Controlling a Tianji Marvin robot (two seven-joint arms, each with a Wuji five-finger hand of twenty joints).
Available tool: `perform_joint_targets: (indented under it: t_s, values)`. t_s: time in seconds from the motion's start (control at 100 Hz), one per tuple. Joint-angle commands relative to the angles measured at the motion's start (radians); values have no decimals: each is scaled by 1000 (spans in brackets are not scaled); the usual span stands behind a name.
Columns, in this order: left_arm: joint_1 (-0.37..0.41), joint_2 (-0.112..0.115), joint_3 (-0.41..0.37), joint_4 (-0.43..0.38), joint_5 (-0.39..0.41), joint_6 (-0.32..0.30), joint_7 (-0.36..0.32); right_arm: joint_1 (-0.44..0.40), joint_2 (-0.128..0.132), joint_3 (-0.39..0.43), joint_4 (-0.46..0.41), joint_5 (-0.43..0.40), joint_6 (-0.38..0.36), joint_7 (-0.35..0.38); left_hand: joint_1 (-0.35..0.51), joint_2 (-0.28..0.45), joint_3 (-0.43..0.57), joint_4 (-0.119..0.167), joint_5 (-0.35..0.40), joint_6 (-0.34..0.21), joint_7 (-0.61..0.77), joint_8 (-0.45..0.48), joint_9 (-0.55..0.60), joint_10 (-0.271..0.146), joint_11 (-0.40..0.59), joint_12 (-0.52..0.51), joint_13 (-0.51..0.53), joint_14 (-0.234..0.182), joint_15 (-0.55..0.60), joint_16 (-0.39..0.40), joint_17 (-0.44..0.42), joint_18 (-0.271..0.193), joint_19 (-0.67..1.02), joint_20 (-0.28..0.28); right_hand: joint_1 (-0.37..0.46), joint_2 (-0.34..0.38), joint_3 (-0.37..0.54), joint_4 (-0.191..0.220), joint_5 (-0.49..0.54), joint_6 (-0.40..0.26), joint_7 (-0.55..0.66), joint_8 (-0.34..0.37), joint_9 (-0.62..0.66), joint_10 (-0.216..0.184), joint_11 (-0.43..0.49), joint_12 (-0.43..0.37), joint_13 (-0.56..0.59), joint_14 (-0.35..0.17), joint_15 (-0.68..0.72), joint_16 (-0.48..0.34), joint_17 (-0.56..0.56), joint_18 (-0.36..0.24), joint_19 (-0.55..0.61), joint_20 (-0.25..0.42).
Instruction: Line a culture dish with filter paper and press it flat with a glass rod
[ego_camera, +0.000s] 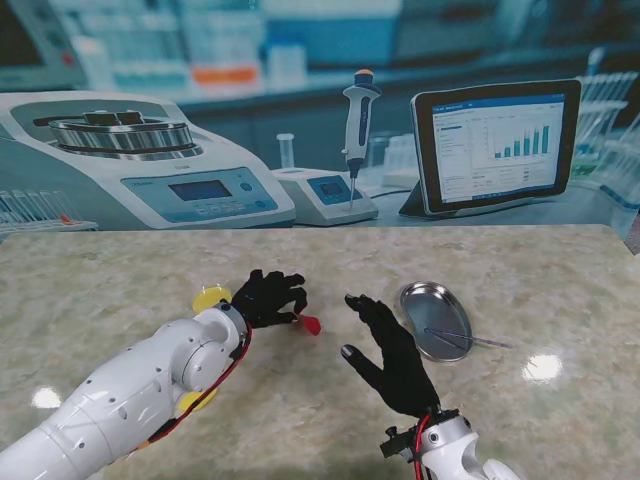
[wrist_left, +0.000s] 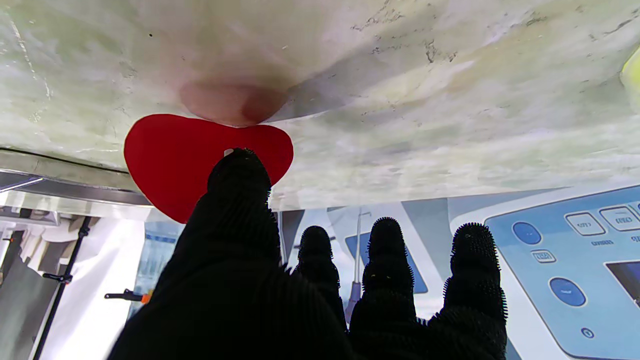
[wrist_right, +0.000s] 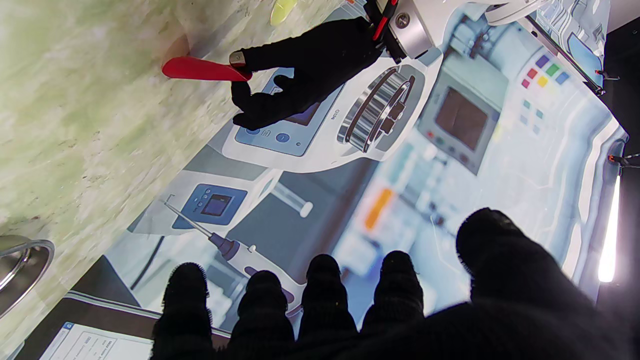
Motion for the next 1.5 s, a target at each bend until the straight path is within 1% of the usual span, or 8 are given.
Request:
perform_joint_targets:
  t_s: [0.0, 0.21, 0.4, 0.72, 0.81, 0.97, 1.23, 1.49]
  values:
    - [2, -3, -3, -10, 2, 1, 4, -8, -4, -2, -7, 2, 3, 1, 74, 21, -9, 23, 33, -42, 16, 23, 7, -29, 13, 21, -16, -6, 17, 15, -15, -18, 0, 9, 9, 20, -17, 7, -8, -29, -4, 0, -18, -35, 10, -5, -2, -42, 16, 13, -12, -30, 6, -9]
    - [14, -6, -21, -15, 5, -6, 30, -8, -4, -2, -8, 2, 4, 2, 79, -19, 12, 36, 79, -61, 18, 68, 20, -31, 74, 38, -15, -3, 44, 23, -15, -15, 14, 12, 10, 20, -17, 7, -8, -29, -4, 0, -17, -35, 10, -5, -2, -42, 16, 13, -12, -29, 6, -10]
    - [37, -5, -58, -38, 16, -18, 47, -8, -4, -2, -9, 1, 5, 2, 58, -41, 55, 30, 99, -42, 15, 102, 28, -31, 112, 35, -13, -5, 61, 19, -14, -13, 32, 12, 9, 20, -17, 7, -8, -29, -4, 0, -18, -36, 9, -5, -1, -43, 16, 13, -12, -30, 5, -11]
    - [82, 2, -136, -95, 40, -11, 30, -7, -4, -4, -8, 1, 4, 1, 58, -39, 61, 27, 106, -35, 14, 109, 29, -30, 116, 31, -15, -3, 57, 13, -20, -14, 31, 8, 9, 19, -17, 7, -8, -29, -4, 1, -18, -35, 9, -5, -2, -42, 15, 12, -12, -30, 5, -11]
    - [101, 5, -170, -112, 47, -3, 20, -8, -4, -4, -8, 0, 3, 0, 60, -31, 62, 26, 93, -24, 14, 116, 25, -26, 112, 29, -15, -3, 54, 12, -25, -15, 29, 6, 8, 19, -17, 7, -8, -29, -4, 1, -18, -35, 9, -5, -2, -43, 15, 12, -12, -30, 5, -11]
    - [136, 12, -241, -129, 67, 4, 6, -8, -4, -4, -7, 0, 2, -1, 62, -21, 56, 23, 85, -33, 10, 119, 19, -22, 103, 28, -18, -3, 42, 6, -31, -18, 23, 3, 8, 20, -17, 7, -8, -28, -4, 1, -18, -35, 9, -5, -2, -43, 15, 12, -12, -30, 5, -12]
    - [177, 20, -348, -130, 109, 7, 14, -7, -4, -5, -8, 0, 2, 2, 69, -17, 48, 24, 84, -41, 7, 119, 16, -19, 95, 33, -18, -1, 35, 8, -32, -17, 17, 2, 8, 20, -17, 6, -8, -27, -5, 1, -18, -35, 9, -5, -2, -42, 15, 12, -12, -30, 6, -12]
    - [191, 19, -406, -108, 117, 54, 31, -3, -3, -11, -5, -2, 4, 5, 77, -1, 37, 25, 63, -34, 10, 121, 9, -13, 75, 34, -23, 0, 14, 5, -44, -17, 3, 0, 7, 20, -17, 6, -8, -28, -5, 0, -18, -36, 9, -5, -2, -43, 15, 12, -11, -31, 6, -12]
